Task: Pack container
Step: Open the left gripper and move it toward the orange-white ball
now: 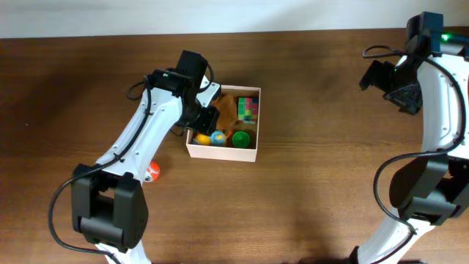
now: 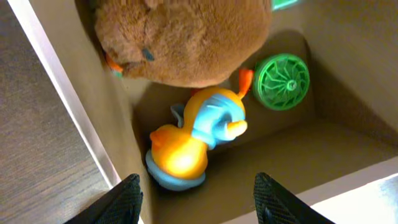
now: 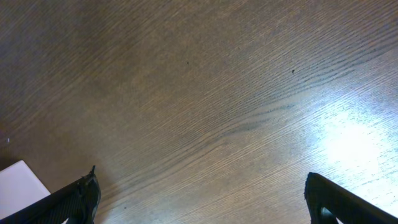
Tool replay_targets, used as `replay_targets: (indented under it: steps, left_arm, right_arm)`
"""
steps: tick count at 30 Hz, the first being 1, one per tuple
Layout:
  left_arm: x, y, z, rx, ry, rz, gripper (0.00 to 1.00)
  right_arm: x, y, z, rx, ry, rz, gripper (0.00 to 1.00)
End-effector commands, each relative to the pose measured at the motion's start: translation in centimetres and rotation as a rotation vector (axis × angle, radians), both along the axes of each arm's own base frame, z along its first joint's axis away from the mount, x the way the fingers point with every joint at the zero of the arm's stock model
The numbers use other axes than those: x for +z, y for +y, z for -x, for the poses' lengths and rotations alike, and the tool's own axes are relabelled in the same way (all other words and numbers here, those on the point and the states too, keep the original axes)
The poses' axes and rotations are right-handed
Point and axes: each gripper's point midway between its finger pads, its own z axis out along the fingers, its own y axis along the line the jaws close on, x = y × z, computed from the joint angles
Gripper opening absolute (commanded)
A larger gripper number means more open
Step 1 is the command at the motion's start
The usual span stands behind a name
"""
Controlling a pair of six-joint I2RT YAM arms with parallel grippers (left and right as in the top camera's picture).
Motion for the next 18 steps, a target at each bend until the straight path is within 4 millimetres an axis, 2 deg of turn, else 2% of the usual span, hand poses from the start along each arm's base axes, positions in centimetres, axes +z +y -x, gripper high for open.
replay_targets:
  steps: [1,5,8,10,13,18]
  left_arm:
    - [0.3,0.2,-0.9,0.048,-0.007,0.011,0.59]
    - [3.8,0.8,-2.4,0.122,-0.071,0.046,0.59]
    - [7.2,2.2,-2.6,0.179,-0.129,0.043,0.66]
    - [9.0,4.4,-2.0,0.249,-0.158,-0.011,0.70]
    - [11.0,7.5,-0.2,0.322,-0.171,-0.076,0.71]
    - [12.3,9.5,2.2,0.360,-0.140,-0.093,0.71]
  right_arm:
    - [0.9,-0.3,-0.1,0.002,-0.025,0.013,0.99]
    - [0.9,-0.3,-0.1,0.002,-0.025,0.013,0.99]
    - [0.9,-0.3,-0.1,0.002,-0.025,0.013,0.99]
    - [0.9,-0.3,-0.1,0.002,-0.025,0.013,0.99]
    - [0.9,-0.3,-0.1,0.002,-0.025,0.013,0.99]
    - [0.9,-0.3,-0.1,0.002,-0.025,0.013,0.99]
